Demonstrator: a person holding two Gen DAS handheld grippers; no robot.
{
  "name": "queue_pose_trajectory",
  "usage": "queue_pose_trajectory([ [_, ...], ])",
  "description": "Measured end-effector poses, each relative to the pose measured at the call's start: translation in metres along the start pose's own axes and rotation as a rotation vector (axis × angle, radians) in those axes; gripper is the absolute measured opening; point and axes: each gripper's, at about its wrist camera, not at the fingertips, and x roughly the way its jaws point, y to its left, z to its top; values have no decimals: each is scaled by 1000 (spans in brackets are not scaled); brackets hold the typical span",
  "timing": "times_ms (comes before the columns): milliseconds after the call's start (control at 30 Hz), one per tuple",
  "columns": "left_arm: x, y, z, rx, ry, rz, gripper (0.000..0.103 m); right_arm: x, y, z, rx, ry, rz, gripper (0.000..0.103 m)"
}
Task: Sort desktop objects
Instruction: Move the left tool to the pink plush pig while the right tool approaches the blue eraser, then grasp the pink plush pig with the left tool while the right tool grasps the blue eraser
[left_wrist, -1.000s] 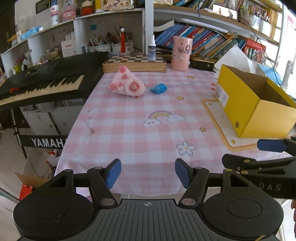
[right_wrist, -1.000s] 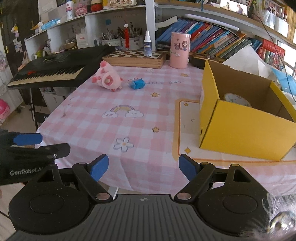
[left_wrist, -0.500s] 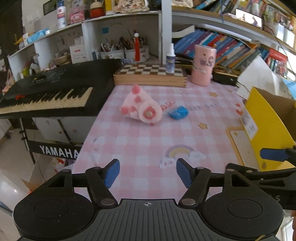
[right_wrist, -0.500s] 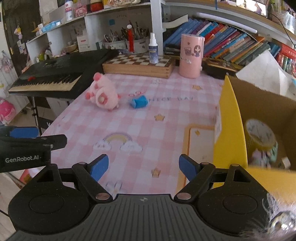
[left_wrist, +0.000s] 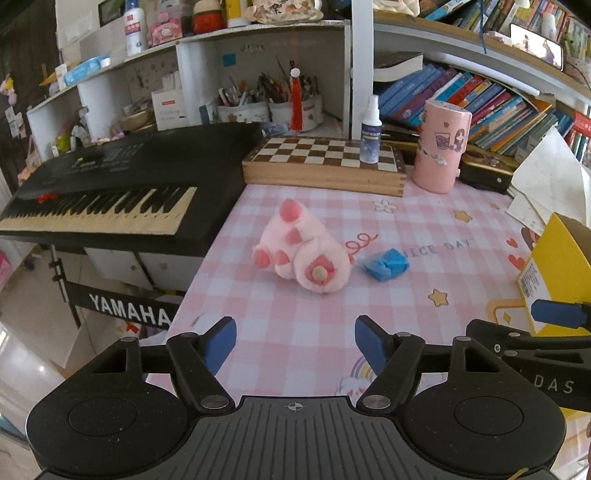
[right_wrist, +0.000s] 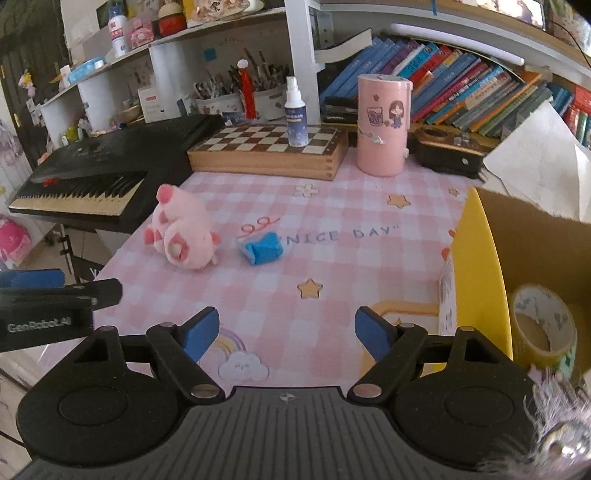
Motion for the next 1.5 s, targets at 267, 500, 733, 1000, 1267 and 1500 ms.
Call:
queue_pose_trajectory([
  [267, 24, -7, 28, -1, -15, 19, 73, 25, -2, 20, -5, 7, 5, 80],
  [500, 53, -6, 45, -15, -3, 34, 74, 64, 3, 31, 12, 35, -1, 80],
  [733, 91, -8, 59, -32, 43, 7, 74, 101, 6, 39, 17, 23, -23, 80],
  [1000, 126, -1, 67, -66, 89, -1, 76, 137, 17, 42, -27, -1, 12, 69],
  [1267, 145, 1, 70, -72, 103, 5, 79, 160, 24, 41, -67, 16, 31, 51],
  [1500, 146, -5, 66, -45, 85, 25, 71, 148, 14, 40, -60, 5, 14, 37],
])
